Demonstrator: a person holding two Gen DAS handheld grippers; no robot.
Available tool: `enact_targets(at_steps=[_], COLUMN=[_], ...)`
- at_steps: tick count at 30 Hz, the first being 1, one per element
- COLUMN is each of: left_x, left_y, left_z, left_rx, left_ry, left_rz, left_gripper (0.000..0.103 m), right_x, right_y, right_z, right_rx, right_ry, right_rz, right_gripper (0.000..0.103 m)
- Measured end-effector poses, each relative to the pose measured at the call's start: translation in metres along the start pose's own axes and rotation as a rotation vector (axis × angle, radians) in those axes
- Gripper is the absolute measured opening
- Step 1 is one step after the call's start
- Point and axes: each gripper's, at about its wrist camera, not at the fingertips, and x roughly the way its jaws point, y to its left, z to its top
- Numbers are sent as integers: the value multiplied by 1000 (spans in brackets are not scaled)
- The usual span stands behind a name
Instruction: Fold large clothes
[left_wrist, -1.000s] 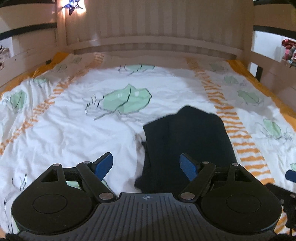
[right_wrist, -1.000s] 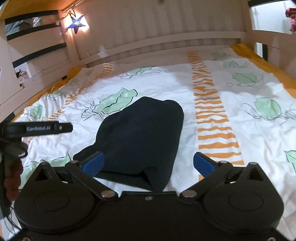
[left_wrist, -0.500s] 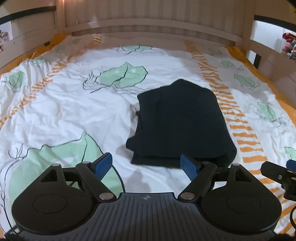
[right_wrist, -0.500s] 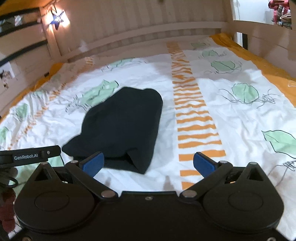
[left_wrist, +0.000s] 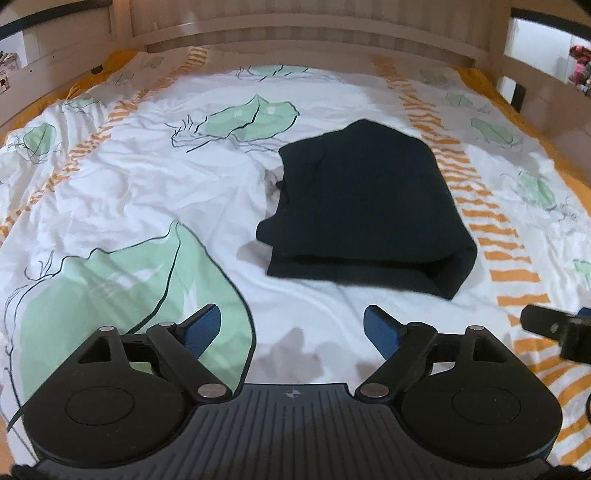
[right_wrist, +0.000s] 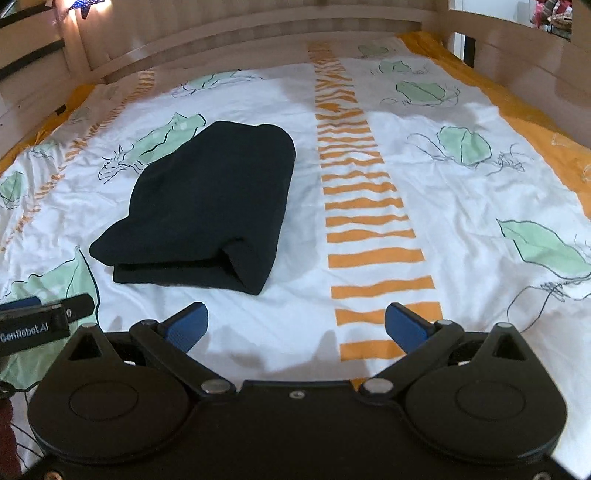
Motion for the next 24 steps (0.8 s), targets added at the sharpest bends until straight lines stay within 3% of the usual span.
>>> enact_targets(at_steps=[6,11,24], left_x=[0,3,2], left_y=[-4,-2,-3], left_z=[-8,-12,-14], left_rx=[34,25,-2], left_ry=[38,82,91], left_rz=[31,-15,-33], left_gripper=[87,94,95], right_x=[0,3,9], right_y=[-1,0,2], right_z=[-3,-7,-13], right_rx=[9,4,3], right_ry=[14,35,71], right_rz=[8,13,22], right_gripper=[101,101,101])
